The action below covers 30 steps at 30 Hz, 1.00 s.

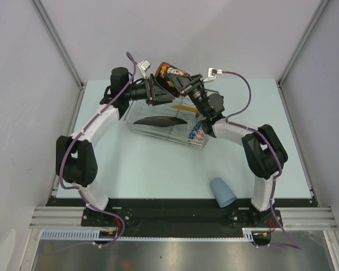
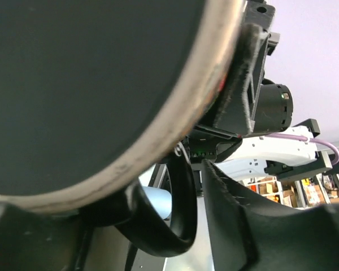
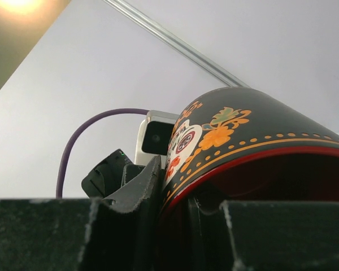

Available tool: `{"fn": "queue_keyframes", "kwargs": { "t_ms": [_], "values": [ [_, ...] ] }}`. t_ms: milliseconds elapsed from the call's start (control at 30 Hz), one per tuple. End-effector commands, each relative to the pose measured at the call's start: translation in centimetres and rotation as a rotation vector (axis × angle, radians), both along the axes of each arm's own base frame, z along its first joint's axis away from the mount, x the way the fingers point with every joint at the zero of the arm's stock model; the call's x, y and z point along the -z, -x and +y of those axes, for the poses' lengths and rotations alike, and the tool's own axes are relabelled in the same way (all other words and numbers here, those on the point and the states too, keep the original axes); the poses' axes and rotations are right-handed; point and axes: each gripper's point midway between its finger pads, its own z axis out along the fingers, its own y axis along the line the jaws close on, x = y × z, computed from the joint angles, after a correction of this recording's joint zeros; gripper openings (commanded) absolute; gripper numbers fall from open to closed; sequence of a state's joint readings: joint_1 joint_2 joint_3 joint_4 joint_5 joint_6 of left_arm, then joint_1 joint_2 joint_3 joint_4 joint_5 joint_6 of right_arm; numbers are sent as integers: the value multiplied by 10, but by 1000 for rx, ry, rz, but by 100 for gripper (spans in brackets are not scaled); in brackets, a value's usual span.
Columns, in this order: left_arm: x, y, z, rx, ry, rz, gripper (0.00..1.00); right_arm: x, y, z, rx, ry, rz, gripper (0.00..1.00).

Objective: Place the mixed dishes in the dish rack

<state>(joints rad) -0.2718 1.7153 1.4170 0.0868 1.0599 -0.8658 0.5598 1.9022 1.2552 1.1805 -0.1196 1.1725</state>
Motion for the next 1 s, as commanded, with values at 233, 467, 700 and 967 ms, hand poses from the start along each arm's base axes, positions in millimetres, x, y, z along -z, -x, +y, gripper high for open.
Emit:
{"fn": "queue_keyframes", "kwargs": {
  "t_ms": [233, 467, 700, 967],
  "values": [
    [-31, 9, -6, 30, 32, -103, 30, -112, 86, -17, -121, -309, -382, 0],
    [-35, 8, 0, 22, 32, -118, 4, -108, 79, -19, -138, -334, -342, 8],
    [-35, 6, 8, -14, 8, -138, 0, -105, 75, -21, -160, -336, -324, 29],
    [-42, 6, 14, -26, 6, -165, 0, -99, 69, -24, -172, -329, -310, 45]
  ]
}}
